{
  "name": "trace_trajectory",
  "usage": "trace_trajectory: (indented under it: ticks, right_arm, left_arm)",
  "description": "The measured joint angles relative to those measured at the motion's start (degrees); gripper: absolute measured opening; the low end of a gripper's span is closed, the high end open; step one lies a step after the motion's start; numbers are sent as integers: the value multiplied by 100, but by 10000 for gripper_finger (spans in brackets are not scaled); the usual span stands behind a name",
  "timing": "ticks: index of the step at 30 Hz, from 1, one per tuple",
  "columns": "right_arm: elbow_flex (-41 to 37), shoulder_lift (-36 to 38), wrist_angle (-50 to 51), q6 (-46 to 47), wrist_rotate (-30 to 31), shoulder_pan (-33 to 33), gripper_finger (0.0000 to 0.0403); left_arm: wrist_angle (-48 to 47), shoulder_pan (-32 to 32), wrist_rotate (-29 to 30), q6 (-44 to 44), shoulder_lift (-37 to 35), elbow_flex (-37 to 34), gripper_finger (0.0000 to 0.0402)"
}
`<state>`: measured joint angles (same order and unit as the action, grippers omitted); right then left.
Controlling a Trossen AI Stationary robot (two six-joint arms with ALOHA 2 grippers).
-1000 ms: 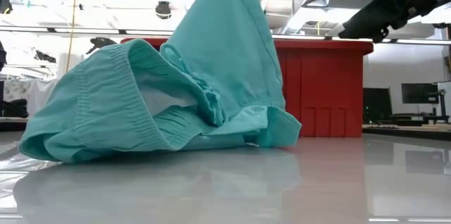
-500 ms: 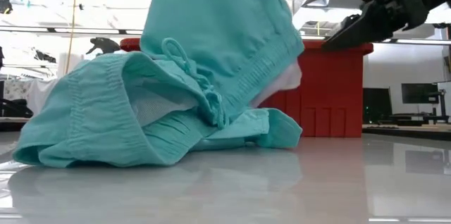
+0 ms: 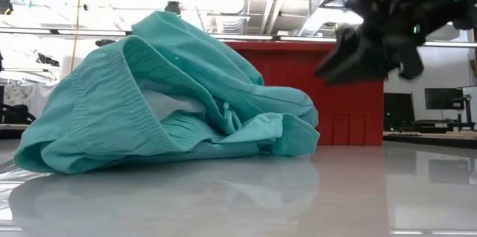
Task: Fold laundry
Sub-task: Fold the light blue shorts
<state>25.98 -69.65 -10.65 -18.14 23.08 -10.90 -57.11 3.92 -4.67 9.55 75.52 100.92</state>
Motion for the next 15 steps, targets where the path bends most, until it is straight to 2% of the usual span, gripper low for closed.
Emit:
trace_trajectory:
  ticks: [5, 11, 13, 15]
  right_arm:
    - [0, -674, 10, 192, 342, 131, 260]
    - [3, -855, -98, 1722, 542, 598, 260]
    - [4, -753, -64, 2276, 310, 755, 260]
    - [6, -609, 19, 2611, -261, 912, 260]
  left_arm:
    - [-409, 41, -5, -384, 39, 0, 224]
    - [-308, 173, -8, -360, 85, 0, 224]
    - [-308, 203, -6, -356, 100, 0, 224]
    - [-307, 215, -5, -369, 102, 0, 224]
